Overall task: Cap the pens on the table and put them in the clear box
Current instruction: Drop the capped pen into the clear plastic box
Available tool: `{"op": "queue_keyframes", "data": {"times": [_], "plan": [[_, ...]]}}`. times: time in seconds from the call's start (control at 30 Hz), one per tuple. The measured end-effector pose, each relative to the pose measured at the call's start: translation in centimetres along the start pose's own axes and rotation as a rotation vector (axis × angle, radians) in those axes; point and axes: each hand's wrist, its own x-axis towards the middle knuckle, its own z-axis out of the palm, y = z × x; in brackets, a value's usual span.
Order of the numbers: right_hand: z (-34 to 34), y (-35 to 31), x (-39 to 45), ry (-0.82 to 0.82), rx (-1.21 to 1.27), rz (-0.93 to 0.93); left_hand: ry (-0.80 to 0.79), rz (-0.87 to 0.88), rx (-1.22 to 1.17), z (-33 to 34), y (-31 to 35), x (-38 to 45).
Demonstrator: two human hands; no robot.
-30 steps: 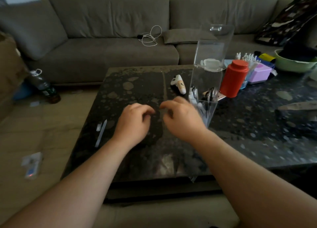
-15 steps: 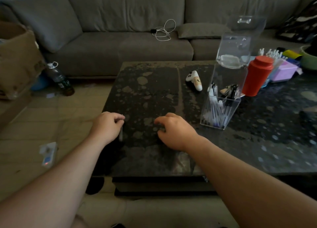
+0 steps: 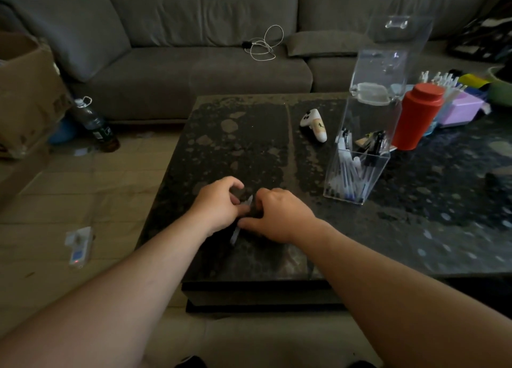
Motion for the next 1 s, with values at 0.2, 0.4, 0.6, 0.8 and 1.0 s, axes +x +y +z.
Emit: {"op": "queue_keyframes", "data": {"times": [0.2,0.4,0.6,0.8,1.0], "plan": [[1.4,-1.1,-0.1,0.054,-0.056,0.076,-0.037,-0.020,0.131,-1.4,-0.3,-0.2],[1.0,-1.5,-0.3,0.025,-0.016,0.130,-0.062,0.000,0.256,-1.4,0.4,-0.7],[1.1,-3.1,-1.3,-0.028,0.104,0.007,-0.071,-0.002,0.267,-2.3,0.1,-0.7],[0.7,-3.0,-1.1,-0.055,0.011,0.067,-0.008,0.015,0.233,-2.7,-0.7,-0.6],[-1.8,-0.3,-0.6,-0.102,-0.048,0.136,0.030,0.060,0.172,-2.8,-0.6,-0.8]]}}
